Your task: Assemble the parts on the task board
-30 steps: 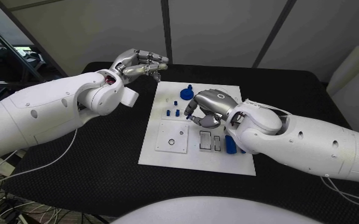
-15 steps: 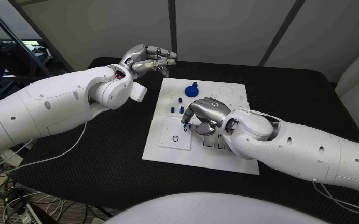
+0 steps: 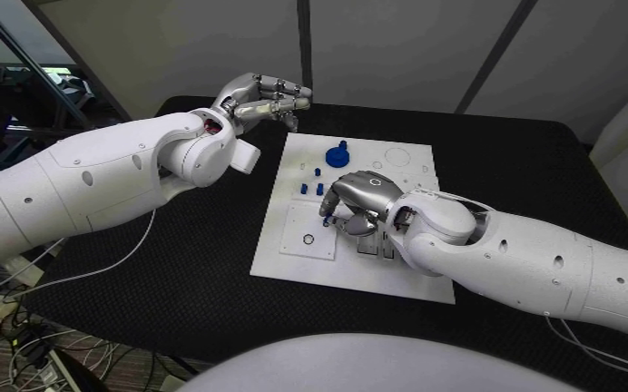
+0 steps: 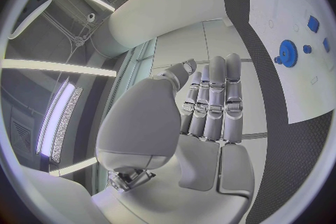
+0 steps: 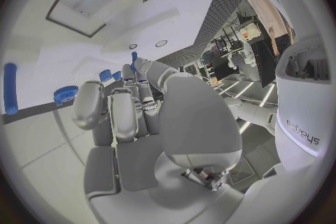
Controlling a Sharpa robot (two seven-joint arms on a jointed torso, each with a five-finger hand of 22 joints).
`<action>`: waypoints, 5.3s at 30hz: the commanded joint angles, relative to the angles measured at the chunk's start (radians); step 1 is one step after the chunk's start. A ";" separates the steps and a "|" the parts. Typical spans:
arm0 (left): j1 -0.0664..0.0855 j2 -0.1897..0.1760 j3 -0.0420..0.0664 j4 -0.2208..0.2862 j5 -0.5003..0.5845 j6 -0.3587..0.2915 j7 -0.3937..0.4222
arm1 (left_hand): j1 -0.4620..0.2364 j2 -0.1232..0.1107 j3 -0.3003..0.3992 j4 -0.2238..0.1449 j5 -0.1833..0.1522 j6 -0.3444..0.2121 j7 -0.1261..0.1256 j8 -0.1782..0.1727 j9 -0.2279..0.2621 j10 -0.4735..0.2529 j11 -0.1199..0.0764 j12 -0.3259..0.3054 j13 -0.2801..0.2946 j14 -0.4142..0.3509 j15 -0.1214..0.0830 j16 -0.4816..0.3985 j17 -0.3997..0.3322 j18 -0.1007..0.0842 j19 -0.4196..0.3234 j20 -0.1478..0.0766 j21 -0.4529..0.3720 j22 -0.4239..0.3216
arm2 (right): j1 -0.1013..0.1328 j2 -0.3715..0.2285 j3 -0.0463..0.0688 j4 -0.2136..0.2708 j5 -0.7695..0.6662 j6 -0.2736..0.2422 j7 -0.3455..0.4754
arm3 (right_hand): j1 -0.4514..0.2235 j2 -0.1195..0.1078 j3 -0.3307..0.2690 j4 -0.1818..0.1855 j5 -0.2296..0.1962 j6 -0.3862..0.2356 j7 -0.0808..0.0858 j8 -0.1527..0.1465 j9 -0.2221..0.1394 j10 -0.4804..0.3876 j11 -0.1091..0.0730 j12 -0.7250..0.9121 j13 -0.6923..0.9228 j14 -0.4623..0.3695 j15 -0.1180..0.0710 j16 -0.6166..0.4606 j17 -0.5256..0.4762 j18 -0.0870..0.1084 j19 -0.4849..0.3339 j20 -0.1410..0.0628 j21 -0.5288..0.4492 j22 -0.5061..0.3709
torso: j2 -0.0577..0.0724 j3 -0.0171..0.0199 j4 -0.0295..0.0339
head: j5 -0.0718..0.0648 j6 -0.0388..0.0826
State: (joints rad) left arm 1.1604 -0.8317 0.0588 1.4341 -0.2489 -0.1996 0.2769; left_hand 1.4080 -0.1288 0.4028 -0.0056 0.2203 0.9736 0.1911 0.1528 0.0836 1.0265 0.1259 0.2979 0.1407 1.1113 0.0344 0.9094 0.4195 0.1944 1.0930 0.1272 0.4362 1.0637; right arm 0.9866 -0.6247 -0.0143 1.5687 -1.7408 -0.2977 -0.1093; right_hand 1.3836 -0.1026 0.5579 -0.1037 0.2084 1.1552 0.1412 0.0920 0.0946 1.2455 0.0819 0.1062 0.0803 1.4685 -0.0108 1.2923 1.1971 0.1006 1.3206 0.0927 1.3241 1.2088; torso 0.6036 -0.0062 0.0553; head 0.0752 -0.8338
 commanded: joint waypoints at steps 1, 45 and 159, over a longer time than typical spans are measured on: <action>0.001 0.000 0.000 0.000 0.008 0.004 0.004 | -0.007 0.000 -0.003 0.002 0.006 0.002 0.005 0.002 -0.001 -0.002 -0.002 0.004 0.000 0.002 0.004 -0.006 -0.002 -0.013 -0.004 0.004 -0.007 -0.002 | 0.001 0.002 0.000 -0.002 -0.024 0.023 -0.006 | -0.003 0.006 0.004 0.000 0.005 0.002 0.001 -0.004 0.001 0.015 -0.013 -0.001 0.002 0.044 -0.004 0.006 0.001 -0.015 0.006 -0.002 0.005 0.001 | 0.000 -0.0001 -0.0001 | 0.000 -0.003; 0.002 -0.002 0.000 -0.001 0.008 0.017 -0.005 | -0.009 0.001 -0.004 0.003 0.006 0.002 0.005 0.003 -0.002 -0.003 -0.002 0.005 0.000 0.002 0.004 -0.006 -0.002 -0.013 -0.004 0.004 -0.008 -0.003 | -0.004 0.036 -0.022 -0.029 -0.064 0.109 -0.033 | -0.013 0.004 -0.005 0.003 -0.001 0.000 0.002 -0.007 0.001 0.011 -0.012 -0.005 0.002 0.044 -0.002 0.009 -0.001 -0.014 0.003 0.000 0.006 0.002 | -0.001 0.0000 0.0008 | 0.002 -0.010; 0.001 0.005 -0.002 -0.031 0.008 0.035 -0.012 | -0.013 0.005 -0.005 0.005 0.007 -0.001 0.004 0.007 -0.003 -0.008 -0.003 0.010 0.000 0.001 0.005 -0.008 -0.005 -0.013 -0.004 0.006 -0.013 -0.007 | 0.062 -0.210 0.072 0.026 0.042 0.131 -0.070 | -0.021 0.015 -0.073 0.039 0.009 -0.015 -0.006 0.027 0.001 -0.054 -0.018 0.132 0.001 0.031 -0.005 -0.004 -0.068 -0.005 -0.020 0.002 -0.040 -0.049 | -0.004 0.0000 -0.0012 | -0.031 0.008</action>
State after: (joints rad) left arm 1.1601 -0.8277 0.0569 1.4047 -0.2432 -0.1716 0.2599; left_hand 1.4029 -0.1235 0.4001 -0.0029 0.2241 0.9736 0.1911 0.1528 0.0823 1.0242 0.1232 0.3040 0.1408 1.1112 0.0346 0.9060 0.4157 0.1945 1.0931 0.1272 0.4246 1.0584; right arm 1.0460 -0.8286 0.0572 1.5820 -1.7100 -0.1146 -0.1902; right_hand 1.3636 -0.0968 0.4832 -0.0627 0.2116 1.1322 0.1353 0.1152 0.0950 1.1847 0.0643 0.2360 0.0811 1.4631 -0.0091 1.2837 1.1281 0.1166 1.2905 0.0945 1.2775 1.1584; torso 0.6012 -0.0062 0.0547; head 0.0445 -0.8255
